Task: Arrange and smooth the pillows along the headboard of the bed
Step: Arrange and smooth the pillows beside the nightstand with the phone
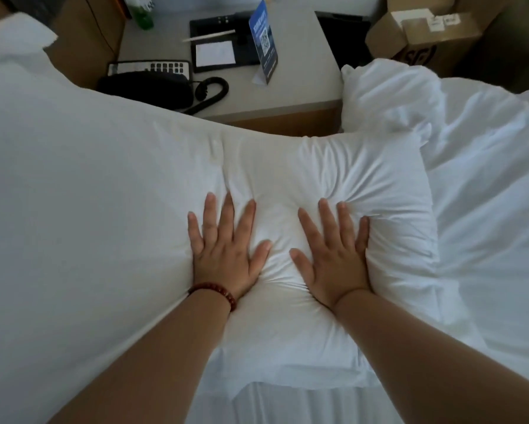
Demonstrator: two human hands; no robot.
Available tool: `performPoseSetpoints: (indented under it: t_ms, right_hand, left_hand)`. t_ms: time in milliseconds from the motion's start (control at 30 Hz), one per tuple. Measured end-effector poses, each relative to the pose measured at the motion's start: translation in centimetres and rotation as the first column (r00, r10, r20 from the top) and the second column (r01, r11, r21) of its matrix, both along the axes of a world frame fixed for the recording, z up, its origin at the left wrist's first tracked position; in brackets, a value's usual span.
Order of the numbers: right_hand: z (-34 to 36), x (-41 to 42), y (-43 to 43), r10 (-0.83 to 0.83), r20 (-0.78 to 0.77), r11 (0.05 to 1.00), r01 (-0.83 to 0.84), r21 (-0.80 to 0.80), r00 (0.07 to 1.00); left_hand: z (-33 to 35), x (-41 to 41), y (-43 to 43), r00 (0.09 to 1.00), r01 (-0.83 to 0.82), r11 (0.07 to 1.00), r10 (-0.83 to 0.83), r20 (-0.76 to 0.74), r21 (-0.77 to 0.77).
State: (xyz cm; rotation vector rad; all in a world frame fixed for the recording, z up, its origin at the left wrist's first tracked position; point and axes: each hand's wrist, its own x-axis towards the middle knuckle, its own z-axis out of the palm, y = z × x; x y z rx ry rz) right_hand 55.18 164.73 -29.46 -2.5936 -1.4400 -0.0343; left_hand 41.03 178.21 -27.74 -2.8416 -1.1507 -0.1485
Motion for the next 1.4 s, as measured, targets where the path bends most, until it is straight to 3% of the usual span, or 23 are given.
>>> performPoseSetpoints:
  t_ms: [200,700,867,1033,1167,1233,1300,1333,1400]
  right_hand:
    - [-2.5,0.5,0.3,0.02,0.005,0.994,-0.021,0.106,1.0]
    - [-3.1,0.6,0.3,0.073,-0.109,0.992,-0.06,0.114,0.991]
    - [-3.3,0.7,0.7,0.082,-0.124,0.993,-0.07,0.096,0.989]
    - [-3.1,0.7,0.6,0.105,-0.137,0.993,-0.097,0.064,0.985]
    - [-2.3,0.5,0.4,0.104,-0.095,0.993,-0.098,0.067,0.99]
    - [-1.3,0.4,-0.1,0.087,-0.068,0.996,-0.084,0.034,0.994]
    - [0.6,-0.6,-0.8,0.053,-0.053,0.999,-0.053,0.001,0.997]
    - [1.1,-0.7,-0.9,0.029,-0.062,0.999,-0.03,-0.017,0.998]
    - [2.9,-1.9,-1.5,-0.011,-0.13,1.0,0.009,-0.022,0.991]
  left_hand:
    - [-1.9,1.0,-0.4,1.0,0.0,0.998,0.0,0.001,0.058]
    - [0.5,1.3,-1.3,0.984,-0.073,0.997,0.078,-0.159,0.036]
    - [0.9,1.4,-1.4,0.985,-0.076,0.996,0.082,-0.149,0.049]
    - [1.3,1.5,-2.4,0.975,-0.16,0.987,0.155,-0.157,-0.02]
    - [2.7,0.6,-3.8,0.969,-0.182,0.963,0.141,-0.204,-0.2]
    - [3.7,-0.9,-5.2,0.986,-0.143,0.948,0.112,-0.122,-0.286]
    - [5.5,-3.4,-6.7,0.99,-0.101,0.93,0.129,0.056,-0.354]
    - [6.1,-4.1,-7.3,0.965,-0.099,0.908,0.187,0.183,-0.408]
    - [8.1,-6.4,-8.3,0.823,-0.121,0.861,0.365,0.436,-0.494]
